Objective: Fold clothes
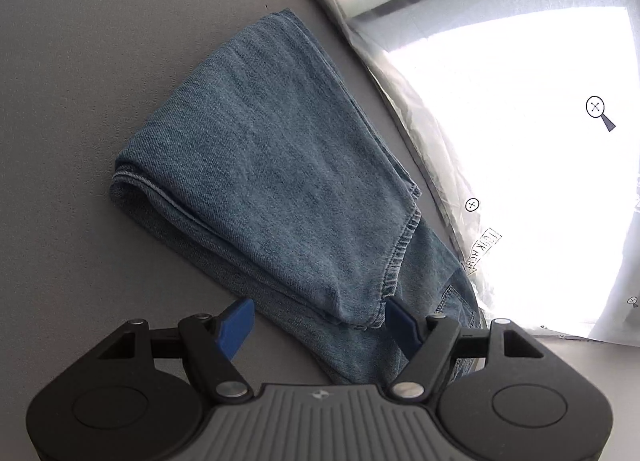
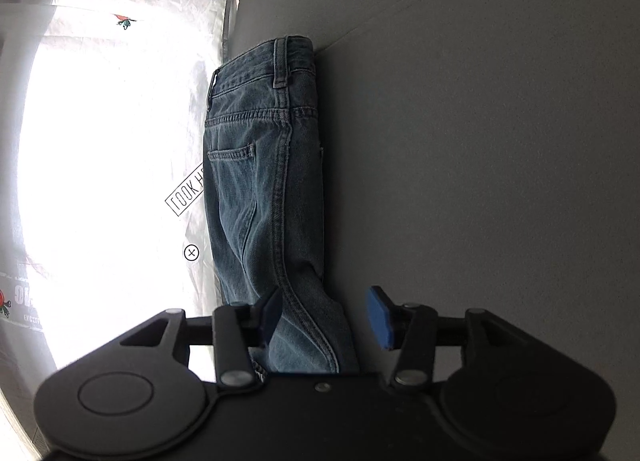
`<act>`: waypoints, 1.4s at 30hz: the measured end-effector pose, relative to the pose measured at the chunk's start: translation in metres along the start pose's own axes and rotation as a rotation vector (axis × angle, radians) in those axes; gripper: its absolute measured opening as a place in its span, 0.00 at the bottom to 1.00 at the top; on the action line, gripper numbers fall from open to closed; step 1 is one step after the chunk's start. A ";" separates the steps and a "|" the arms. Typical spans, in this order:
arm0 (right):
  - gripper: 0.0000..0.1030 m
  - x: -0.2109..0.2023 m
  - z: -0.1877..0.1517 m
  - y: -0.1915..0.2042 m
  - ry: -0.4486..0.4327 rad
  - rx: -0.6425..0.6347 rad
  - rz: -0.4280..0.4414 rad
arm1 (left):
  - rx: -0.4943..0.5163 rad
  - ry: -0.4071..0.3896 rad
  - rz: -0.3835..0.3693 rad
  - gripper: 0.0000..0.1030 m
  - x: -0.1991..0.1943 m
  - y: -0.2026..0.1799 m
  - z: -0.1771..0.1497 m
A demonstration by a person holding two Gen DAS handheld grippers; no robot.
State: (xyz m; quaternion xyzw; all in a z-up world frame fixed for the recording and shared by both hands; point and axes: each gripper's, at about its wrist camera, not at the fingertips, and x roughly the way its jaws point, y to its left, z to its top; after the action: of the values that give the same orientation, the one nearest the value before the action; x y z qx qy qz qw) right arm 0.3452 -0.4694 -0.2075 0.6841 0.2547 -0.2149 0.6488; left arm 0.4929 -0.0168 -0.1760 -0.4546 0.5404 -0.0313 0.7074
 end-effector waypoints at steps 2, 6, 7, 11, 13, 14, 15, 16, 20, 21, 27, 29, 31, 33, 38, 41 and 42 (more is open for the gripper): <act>0.52 -0.005 0.026 -0.009 -0.012 0.008 -0.005 | 0.007 0.006 0.010 0.71 0.017 -0.013 -0.002; 0.58 0.020 0.075 -0.012 -0.011 0.039 0.018 | 0.060 0.023 0.089 0.71 0.058 -0.043 0.000; 0.58 0.032 0.086 -0.012 -0.001 0.053 0.035 | 0.076 0.026 0.112 0.71 0.067 -0.050 0.002; 0.62 0.058 0.122 -0.011 0.010 0.126 0.101 | 0.122 0.035 0.174 0.71 0.093 -0.071 0.006; 0.65 0.070 0.130 -0.007 0.002 0.138 0.119 | 0.146 0.034 0.196 0.71 0.102 -0.078 0.007; 0.69 0.074 0.132 -0.004 -0.002 0.129 0.127 | 0.158 0.034 0.212 0.71 0.107 -0.081 0.008; 0.70 0.077 0.134 0.000 -0.006 0.119 0.135 | 0.166 0.036 0.225 0.71 0.112 -0.082 0.008; 0.70 0.081 0.136 0.003 -0.011 0.109 0.143 | 0.175 0.037 0.239 0.71 0.116 -0.083 0.007; 0.79 0.092 0.139 0.021 -0.008 0.034 0.121 | 0.212 0.015 0.272 0.82 0.132 -0.089 0.003; 0.79 0.095 0.139 0.025 -0.011 0.012 0.114 | 0.221 0.012 0.273 0.87 0.135 -0.092 0.002; 0.30 0.100 0.122 0.037 -0.079 -0.129 0.070 | 0.310 0.005 0.315 0.96 0.140 -0.105 -0.011; 0.27 0.098 0.119 0.038 -0.080 -0.118 0.117 | 0.310 -0.001 0.324 0.96 0.137 -0.107 -0.015; 0.25 0.094 0.116 0.042 -0.075 -0.124 0.156 | 0.310 -0.006 0.333 0.94 0.133 -0.109 -0.018; 0.24 0.087 0.110 0.053 -0.065 -0.155 0.196 | 0.299 -0.008 0.334 0.94 0.128 -0.110 -0.019; 0.22 0.071 0.082 0.077 -0.010 -0.191 0.301 | 0.274 -0.012 0.317 0.93 0.104 -0.112 -0.020; 0.21 0.073 0.064 0.080 0.066 -0.140 0.380 | 0.254 -0.023 0.290 0.93 0.080 -0.105 -0.018; 0.21 0.074 0.055 0.080 0.098 -0.117 0.409 | 0.247 -0.028 0.282 0.93 0.074 -0.102 -0.017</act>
State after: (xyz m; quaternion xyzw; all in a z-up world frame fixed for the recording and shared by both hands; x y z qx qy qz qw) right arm 0.4549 -0.5218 -0.1954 0.6924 0.1538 -0.0301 0.7043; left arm 0.5555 -0.1267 -0.1612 -0.2844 0.5808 0.0083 0.7627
